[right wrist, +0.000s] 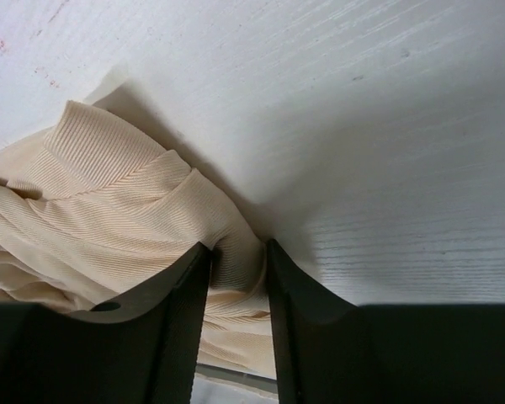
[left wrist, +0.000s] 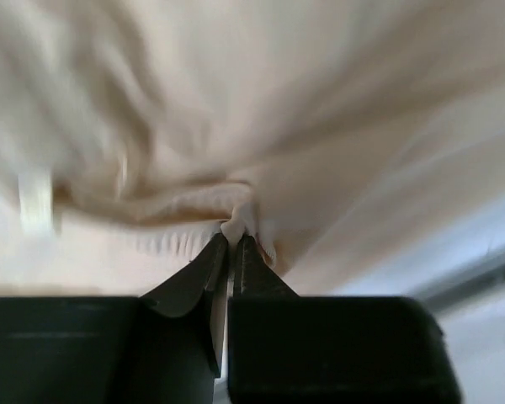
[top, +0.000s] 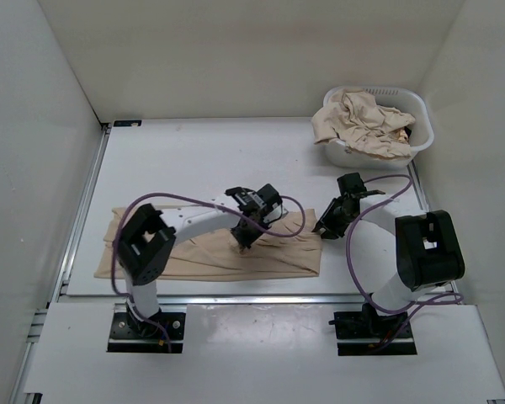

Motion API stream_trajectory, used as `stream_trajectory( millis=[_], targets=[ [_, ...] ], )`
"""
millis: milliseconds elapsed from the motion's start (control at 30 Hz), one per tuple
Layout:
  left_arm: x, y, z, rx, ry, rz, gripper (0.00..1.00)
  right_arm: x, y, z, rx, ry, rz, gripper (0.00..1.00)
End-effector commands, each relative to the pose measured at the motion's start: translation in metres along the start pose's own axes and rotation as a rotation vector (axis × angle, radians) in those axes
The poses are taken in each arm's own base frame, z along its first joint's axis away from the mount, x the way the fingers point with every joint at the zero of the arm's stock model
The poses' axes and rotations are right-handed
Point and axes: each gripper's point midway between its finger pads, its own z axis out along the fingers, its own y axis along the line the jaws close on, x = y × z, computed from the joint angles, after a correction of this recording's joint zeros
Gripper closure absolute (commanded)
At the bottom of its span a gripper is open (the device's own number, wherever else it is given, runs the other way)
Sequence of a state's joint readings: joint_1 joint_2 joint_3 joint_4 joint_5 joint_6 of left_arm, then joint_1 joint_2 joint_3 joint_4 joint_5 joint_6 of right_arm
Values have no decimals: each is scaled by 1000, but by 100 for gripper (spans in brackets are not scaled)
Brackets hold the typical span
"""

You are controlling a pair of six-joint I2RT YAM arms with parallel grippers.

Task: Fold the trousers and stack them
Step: Fold the trousers

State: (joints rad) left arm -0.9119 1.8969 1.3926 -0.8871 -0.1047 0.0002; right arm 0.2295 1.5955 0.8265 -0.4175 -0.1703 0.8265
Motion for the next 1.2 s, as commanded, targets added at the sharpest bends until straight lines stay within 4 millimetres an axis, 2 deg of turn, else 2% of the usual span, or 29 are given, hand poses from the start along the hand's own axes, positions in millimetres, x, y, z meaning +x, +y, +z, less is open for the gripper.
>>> stream_trajectory(
  millis=[0, 33, 133, 200, 267, 300, 333, 400, 467, 600, 633, 733, 900, 1000, 1033, 1167],
  targets=[
    [34, 2, -35, 6, -13, 2, 86, 13, -32, 9, 110, 22, 7, 62],
    [37, 0, -47, 23, -49, -1, 86, 13, -32, 9, 110, 22, -2, 62],
    [48, -13, -67, 108, -71, 0, 82, 13, -35, 9, 124, 21, -10, 62],
    [59, -16, -66, 136, -40, -7, 69, 11, -33, 6, 119, 17, -22, 62],
    [71, -9, -66, 130, -22, -30, 69, 10, -32, 4, 119, 18, -46, 58],
    [87, -7, -58, 128, 28, -40, 69, 8, -31, 0, 126, 9, -47, 56],
    [94, -4, -59, 126, 42, -53, 69, 8, -33, -3, 133, 3, -63, 55],
    [102, 6, -59, 118, 45, -91, 66, 1, -26, -12, 118, -23, -92, 52],
    [104, 6, -60, 134, 38, -106, 59, 2, -26, -16, 116, -25, -102, 50],
    [55, 12, -85, 171, -98, -130, 53, 5, -22, -24, 102, -34, -117, 49],
    [27, 19, -101, 177, -180, -143, 51, 5, -22, -24, 102, -34, -117, 49],
    [-6, 21, -106, 224, -237, -155, 45, 10, -27, -26, 108, -29, -115, 49],
    [-17, 13, -76, 272, -195, -154, 41, 17, -34, -26, 114, -23, -103, 49],
    [-32, 23, -58, 223, -224, -156, 40, 15, -32, -25, 107, -29, -95, 47],
    [-39, 32, -50, 177, -226, -161, 40, 15, -31, -27, 101, -36, -97, 47],
    [-54, 43, -43, 145, -242, -173, 39, 18, -31, -28, 99, -34, -106, 47]
  ],
)
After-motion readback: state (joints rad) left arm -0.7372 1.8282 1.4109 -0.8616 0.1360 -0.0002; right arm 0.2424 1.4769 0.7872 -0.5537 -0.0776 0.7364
